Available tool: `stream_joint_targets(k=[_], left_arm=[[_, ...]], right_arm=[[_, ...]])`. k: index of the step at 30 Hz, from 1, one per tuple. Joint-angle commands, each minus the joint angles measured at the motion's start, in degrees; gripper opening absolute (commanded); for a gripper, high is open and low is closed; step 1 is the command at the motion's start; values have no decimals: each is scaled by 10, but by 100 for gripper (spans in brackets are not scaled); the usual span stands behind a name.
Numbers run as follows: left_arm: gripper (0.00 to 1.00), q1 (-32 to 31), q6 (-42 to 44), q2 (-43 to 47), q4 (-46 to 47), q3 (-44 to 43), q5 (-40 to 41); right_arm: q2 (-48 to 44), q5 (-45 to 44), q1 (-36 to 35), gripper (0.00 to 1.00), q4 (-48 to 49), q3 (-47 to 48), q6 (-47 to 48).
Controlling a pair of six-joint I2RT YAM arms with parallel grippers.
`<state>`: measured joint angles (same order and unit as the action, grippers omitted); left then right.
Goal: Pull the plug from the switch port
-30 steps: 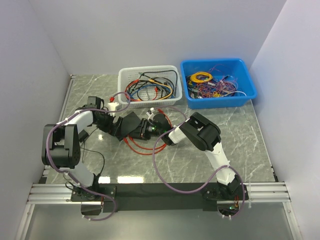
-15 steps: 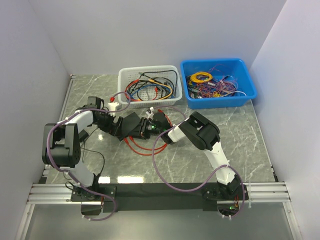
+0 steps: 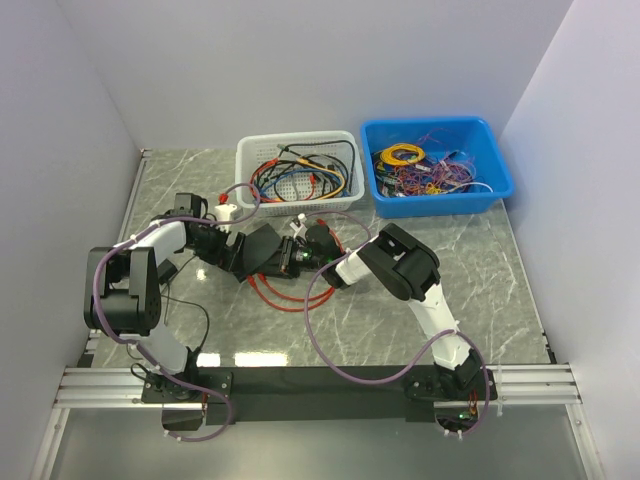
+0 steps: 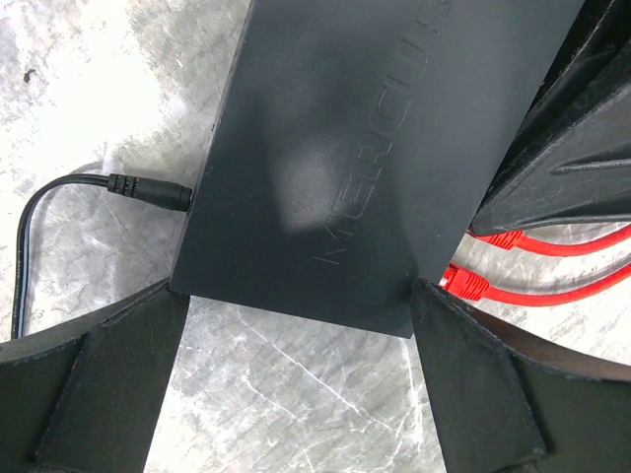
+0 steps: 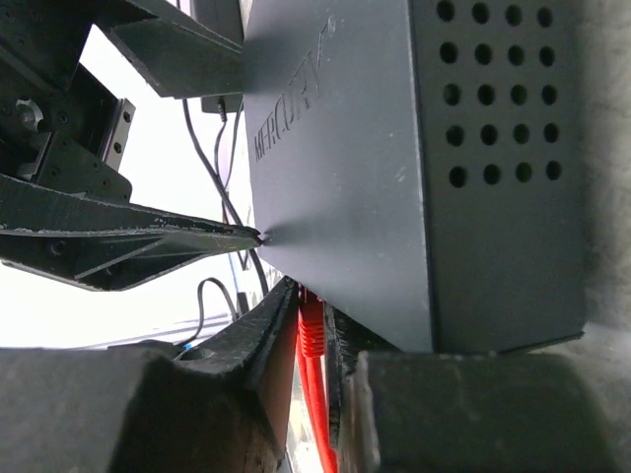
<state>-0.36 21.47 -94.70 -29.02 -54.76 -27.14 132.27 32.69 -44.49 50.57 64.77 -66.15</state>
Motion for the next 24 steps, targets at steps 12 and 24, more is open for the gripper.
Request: stream_joint_targets(k=[12, 24], left_arm=[[99, -32, 51, 70, -4, 21, -19], [99, -90, 69, 104, 26, 47, 17]], right_arm=[[26, 0, -1, 0, -47, -1, 48], [11, 10, -1, 0, -97, 10, 63]])
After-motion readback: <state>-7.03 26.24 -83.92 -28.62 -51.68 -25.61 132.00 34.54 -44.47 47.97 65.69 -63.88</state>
